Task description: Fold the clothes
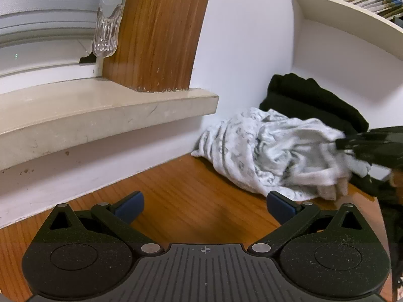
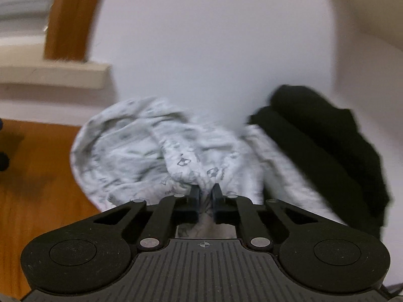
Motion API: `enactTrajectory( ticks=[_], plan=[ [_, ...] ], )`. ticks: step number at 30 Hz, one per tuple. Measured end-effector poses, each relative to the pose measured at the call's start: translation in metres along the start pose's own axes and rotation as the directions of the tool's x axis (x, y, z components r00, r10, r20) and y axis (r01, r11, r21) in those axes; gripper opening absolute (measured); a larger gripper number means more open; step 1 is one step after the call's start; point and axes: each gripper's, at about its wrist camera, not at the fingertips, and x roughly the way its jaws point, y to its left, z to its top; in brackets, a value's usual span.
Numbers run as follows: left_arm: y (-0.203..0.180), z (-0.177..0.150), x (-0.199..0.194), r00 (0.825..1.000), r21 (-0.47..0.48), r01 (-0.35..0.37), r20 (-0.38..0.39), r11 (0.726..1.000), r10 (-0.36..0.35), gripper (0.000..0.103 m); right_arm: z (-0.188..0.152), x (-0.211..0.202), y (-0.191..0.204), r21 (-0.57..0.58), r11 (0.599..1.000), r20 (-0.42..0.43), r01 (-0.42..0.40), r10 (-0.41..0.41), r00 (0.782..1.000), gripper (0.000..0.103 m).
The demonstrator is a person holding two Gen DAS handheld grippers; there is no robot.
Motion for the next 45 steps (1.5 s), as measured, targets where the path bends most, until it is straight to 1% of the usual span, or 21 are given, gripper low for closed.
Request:
enactTrajectory(
  ticks=[3,5,10,13,17,19,21,23,24,25,27,28,31,34,38,39,40,42,43,44,45],
  plan=[
    [-0.001,0.0,0.0,1.0,-0.004,0.007,0.003,1.0,-0.007,0.103,-0.005,-0.024,-0.027,0.048,0.998,0.038,0.041,-0.043,0.998,0.008],
    [-0.002,0.0,0.0,1.0,-0.001,0.014,0.006,1.0,-0.014,0.103,-0.013,-0.03,-0.041,0.081,0.996,0.029,0.035,-0.037,0.999,0.008],
    [-0.008,-0.004,0.002,1.0,0.023,0.031,-0.001,0.999,-0.031,0.103,-0.047,-0.015,-0.049,0.155,0.988,-0.017,0.002,0.001,1.0,0.009],
    [-0.01,-0.007,0.003,0.998,0.033,0.058,-0.015,0.998,-0.058,0.103,-0.065,-0.008,-0.052,0.271,0.956,0.034,-0.109,0.103,0.994,0.012],
    [-0.014,-0.008,-0.002,0.992,0.026,0.123,-0.004,0.992,-0.123,0.103,-0.087,-0.001,-0.055,0.406,0.884,0.126,-0.233,0.198,0.972,0.021],
    [-0.019,-0.008,0.0,0.992,0.032,0.124,-0.02,0.992,-0.124,0.103,-0.094,0.005,-0.059,0.461,0.839,0.164,-0.287,0.237,0.957,0.021],
    [-0.027,-0.005,0.003,0.994,0.04,0.103,-0.029,0.994,-0.102,0.095,-0.099,0.01,-0.067,0.522,0.789,0.181,-0.323,0.268,0.946,0.021],
    [-0.037,0.001,0.006,0.997,0.047,0.073,-0.02,0.996,-0.072,0.075,-0.102,0.012,-0.074,0.55,0.759,0.197,-0.347,0.286,0.938,0.021],
    [-0.043,0.004,0.01,0.997,0.039,0.081,-0.012,0.996,-0.081,0.075,-0.103,0.014,-0.077,0.554,0.755,0.19,-0.352,0.297,0.936,0.021],
    [-0.051,0.007,0.017,0.995,0.045,0.101,-0.024,0.994,-0.1,0.074,-0.102,0.016,-0.079,0.546,0.758,0.188,-0.357,0.304,0.934,0.021],
    [-0.07,0.009,0.03,0.986,0.087,0.162,-0.056,0.983,-0.158,0.062,-0.101,0.017,-0.082,0.531,0.765,0.187,-0.364,0.313,0.931,0.021],
    [-0.08,0.009,0.038,0.985,0.111,0.165,-0.077,0.98,-0.157,0.053,-0.101,0.016,-0.085,0.531,0.765,0.189,-0.364,0.312,0.931,0.021],
    [-0.105,0.009,0.06,0.989,0.181,0.125,-0.104,0.976,-0.107,0.05,-0.097,0.008,-0.096,0.52,0.768,0.212,-0.374,0.308,0.928,0.021],
    [-0.118,0.012,0.08,0.996,0.226,0.038,-0.085,0.973,-0.02,0.05,-0.091,0.003,-0.107,0.495,0.78,0.227,-0.381,0.308,0.924,0.018],
    [-0.132,0.016,0.101,0.994,0.282,0.015,-0.112,0.959,0.017,0.047,-0.087,-0.003,-0.119,0.485,0.783,0.25,-0.39,0.304,0.919,0.012],
    [-0.137,0.016,0.108,0.992,0.312,-0.002,-0.12,0.95,0.042,0.038,-0.086,-0.005,-0.122,0.482,0.784,0.255,-0.392,0.302,0.918,0.01],
    [-0.138,0.02,0.112,0.99,0.315,-0.016,-0.126,0.949,0.058,0.021,-0.085,-0.007,-0.124,0.478,0.784,0.261,-0.395,0.303,0.917,0.009],
    [-0.138,0.029,0.113,0.991,0.28,-0.034,-0.117,0.959,0.069,0.018,-0.084,-0.008,-0.127,0.473,0.782,0.27,-0.407,0.311,0.911,0.009],
    [-0.136,0.034,0.111,0.993,0.241,-0.038,-0.101,0.97,0.063,0.014,-0.083,-0.009,-0.127,0.47,0.783,0.268,-0.408,0.314,0.911,0.009],
    [-0.135,0.037,0.108,0.993,0.239,-0.048,-0.09,0.97,0.071,0.007,-0.083,-0.009,-0.128,0.467,0.785,0.265,-0.408,0.316,0.911,0.009],
    [-0.134,0.041,0.106,0.994,0.238,-0.059,-0.08,0.969,0.08,0.005,-0.082,-0.009,-0.127,0.461,0.789,0.258,-0.406,0.319,0.912,0.009]
  ],
)
